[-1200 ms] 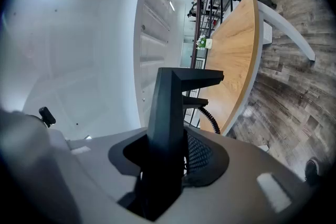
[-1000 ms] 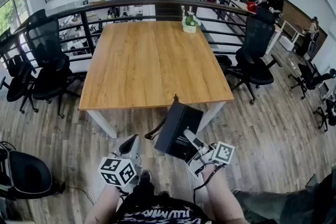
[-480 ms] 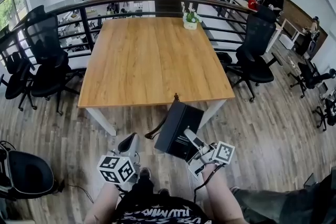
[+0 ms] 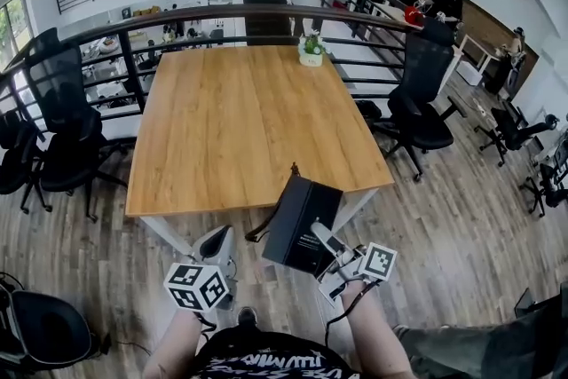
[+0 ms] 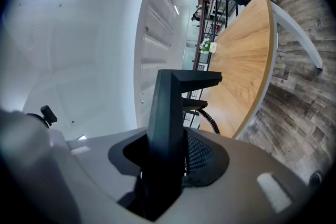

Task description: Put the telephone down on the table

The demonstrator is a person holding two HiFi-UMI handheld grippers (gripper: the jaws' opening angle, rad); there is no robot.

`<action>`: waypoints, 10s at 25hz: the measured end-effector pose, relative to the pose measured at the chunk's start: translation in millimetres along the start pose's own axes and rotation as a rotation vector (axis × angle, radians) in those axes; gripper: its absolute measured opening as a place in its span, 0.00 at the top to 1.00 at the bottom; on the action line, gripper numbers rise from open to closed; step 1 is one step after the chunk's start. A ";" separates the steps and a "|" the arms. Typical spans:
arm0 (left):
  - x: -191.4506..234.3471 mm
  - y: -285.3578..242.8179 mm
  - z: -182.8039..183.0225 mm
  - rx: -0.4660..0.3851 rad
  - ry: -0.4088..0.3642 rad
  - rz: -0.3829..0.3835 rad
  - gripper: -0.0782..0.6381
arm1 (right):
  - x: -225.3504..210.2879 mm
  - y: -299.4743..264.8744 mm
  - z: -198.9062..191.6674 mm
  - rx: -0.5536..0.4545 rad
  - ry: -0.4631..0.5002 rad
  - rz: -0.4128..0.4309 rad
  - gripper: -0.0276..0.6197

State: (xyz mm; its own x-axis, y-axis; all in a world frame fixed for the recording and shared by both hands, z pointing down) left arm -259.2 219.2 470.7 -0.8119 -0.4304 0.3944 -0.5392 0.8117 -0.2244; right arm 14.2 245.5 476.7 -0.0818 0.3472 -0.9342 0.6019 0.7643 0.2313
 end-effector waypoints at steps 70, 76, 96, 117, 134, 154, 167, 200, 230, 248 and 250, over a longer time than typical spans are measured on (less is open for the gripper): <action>13.7 -512.8 153.2 0.052 -0.031 0.123 0.89 | -205.1 -244.8 494.7 0.180 -0.005 -0.031 0.71; 25.4 -554.3 158.5 0.053 -0.026 0.141 0.89 | -240.5 -261.4 527.3 0.233 0.015 -0.083 0.71; 78.6 -645.7 164.0 0.093 -0.029 0.201 0.89 | -343.0 -327.3 586.3 0.400 0.015 -0.094 0.71; 80.6 -680.6 141.6 0.143 -0.008 0.207 0.89 | -374.1 -343.1 600.6 0.514 0.104 -0.067 0.71; 63.5 -681.6 131.3 0.165 -0.001 0.185 0.89 | -378.1 -329.8 598.4 0.446 0.202 -0.162 0.69; 48.8 -668.2 127.6 0.162 0.008 0.168 0.89 | -383.2 -326.9 605.2 0.534 0.411 -0.385 0.52; 38.1 -641.5 125.7 0.152 0.035 0.163 0.89 | -355.3 -310.3 612.0 0.480 0.544 -0.453 0.52; 33.3 -439.9 98.8 0.134 -0.001 0.109 0.89 | -190.2 -237.4 456.0 0.320 0.842 -0.457 0.96; 71.0 -200.4 65.2 0.104 -0.063 0.078 0.89 | -93.3 -179.0 210.9 0.253 0.849 -0.460 0.96; 78.9 -108.0 27.1 0.167 -0.077 -0.011 0.89 | -56.9 -112.3 93.9 0.229 0.830 -0.556 0.96; 77.0 -106.5 27.5 0.163 -0.078 -0.013 0.89 | -54.6 -111.7 91.3 0.224 0.828 -0.551 0.96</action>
State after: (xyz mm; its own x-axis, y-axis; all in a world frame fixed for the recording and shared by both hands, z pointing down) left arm -270.5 88.7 500.4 -0.8161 -0.4752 0.3290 -0.5738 0.7340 -0.3633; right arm 23.9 91.6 477.0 -0.8654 0.3093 -0.3943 0.4420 0.8418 -0.3098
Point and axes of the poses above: the fingertips, and each gripper's own axes: y backward along the fingers, x to its left, z out of its top, the point moved 7 cm from there along y, backward along the fingers, and after that the axes turned 6 degrees about z, right-handed, at the moved point
